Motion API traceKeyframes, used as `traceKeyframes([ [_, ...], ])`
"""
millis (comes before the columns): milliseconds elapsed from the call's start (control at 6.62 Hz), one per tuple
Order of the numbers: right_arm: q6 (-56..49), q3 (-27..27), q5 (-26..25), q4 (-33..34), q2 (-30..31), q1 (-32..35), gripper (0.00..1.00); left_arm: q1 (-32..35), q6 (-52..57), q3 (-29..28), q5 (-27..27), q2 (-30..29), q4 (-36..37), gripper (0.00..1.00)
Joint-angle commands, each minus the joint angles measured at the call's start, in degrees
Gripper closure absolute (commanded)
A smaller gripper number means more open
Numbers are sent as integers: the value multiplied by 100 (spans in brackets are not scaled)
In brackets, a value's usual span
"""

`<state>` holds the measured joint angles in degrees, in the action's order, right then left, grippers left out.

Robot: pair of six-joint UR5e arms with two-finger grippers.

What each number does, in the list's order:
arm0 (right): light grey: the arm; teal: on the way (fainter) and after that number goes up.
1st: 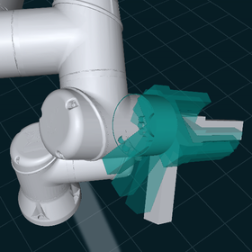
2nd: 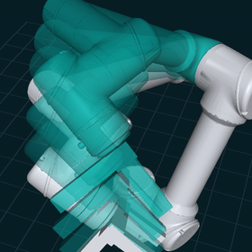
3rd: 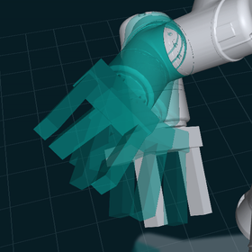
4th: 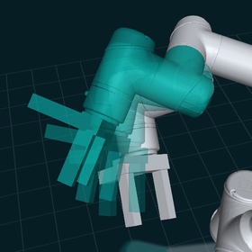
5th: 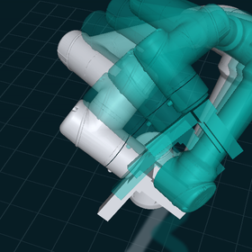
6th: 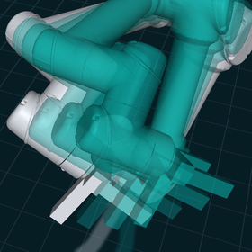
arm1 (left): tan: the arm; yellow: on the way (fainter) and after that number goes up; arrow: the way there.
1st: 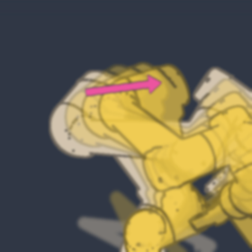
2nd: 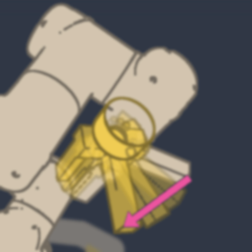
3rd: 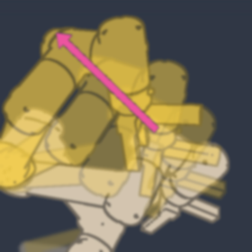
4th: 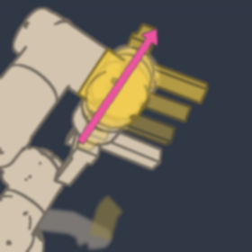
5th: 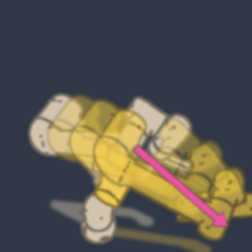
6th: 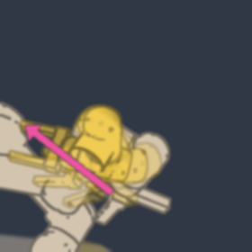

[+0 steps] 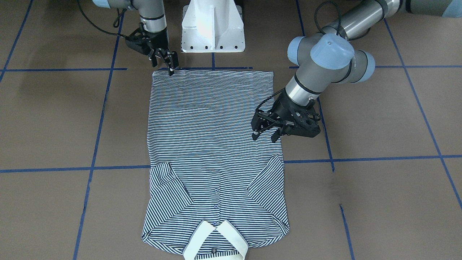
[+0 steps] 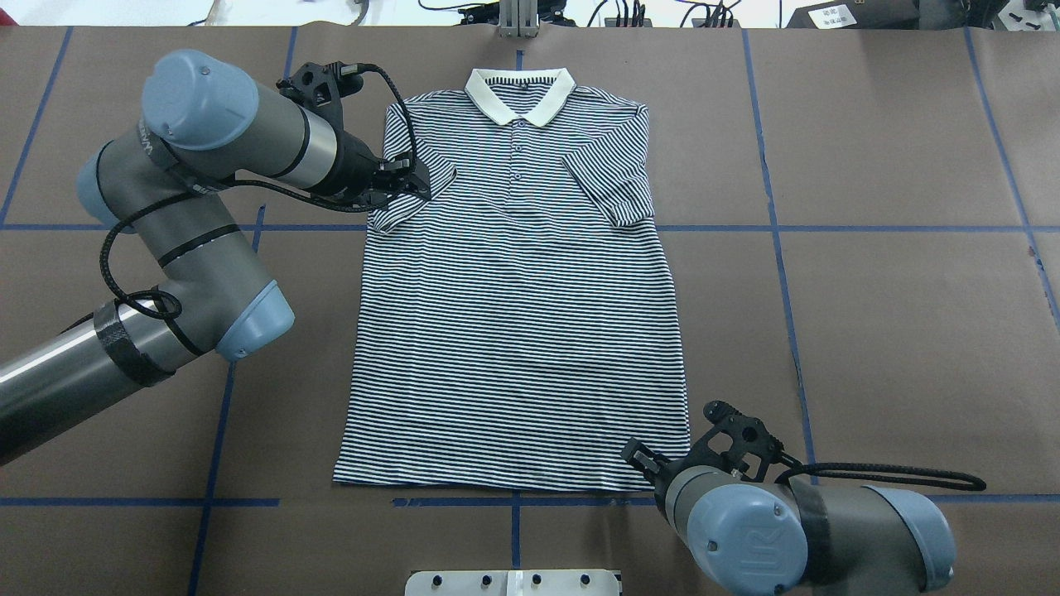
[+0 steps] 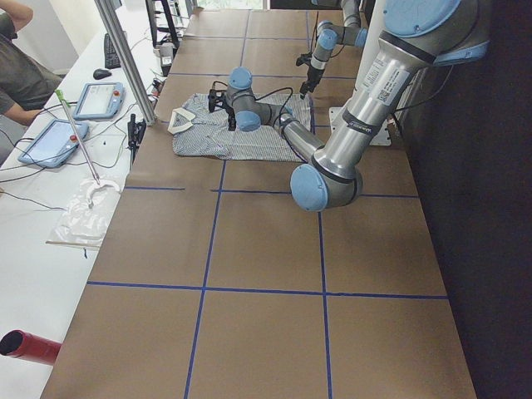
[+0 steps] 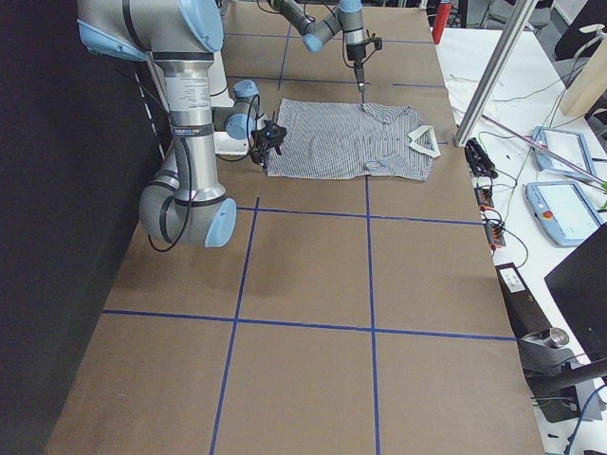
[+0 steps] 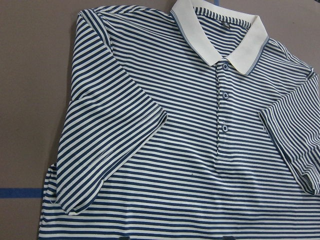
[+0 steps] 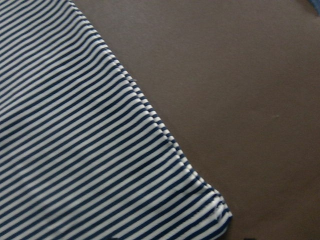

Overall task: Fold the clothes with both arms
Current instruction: 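Move both grippers down to the shirt's hem corners farthest from the collar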

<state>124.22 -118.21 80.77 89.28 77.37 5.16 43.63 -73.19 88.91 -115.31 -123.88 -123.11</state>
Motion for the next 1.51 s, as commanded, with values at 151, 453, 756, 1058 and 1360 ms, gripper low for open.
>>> traceKeyframes([
  [151, 137, 52, -62, 37, 268, -112, 21, -12, -11, 4, 0, -5, -2, 30],
  [453, 137, 44, -62, 63, 261, -95, 75, -12, 6, -23, 9, 4, -11, 30],
  [756, 67, 52, -35, 90, 234, 37, 100, -21, -3, -40, 17, 4, -11, 29],
  [1058, -72, -26, 43, 90, 190, 265, 100, -21, 24, -32, 17, 39, -11, 29],
  [1360, -170, -307, 149, 90, 225, 389, 100, -204, -412, 500, 96, 379, 50, 29],
])
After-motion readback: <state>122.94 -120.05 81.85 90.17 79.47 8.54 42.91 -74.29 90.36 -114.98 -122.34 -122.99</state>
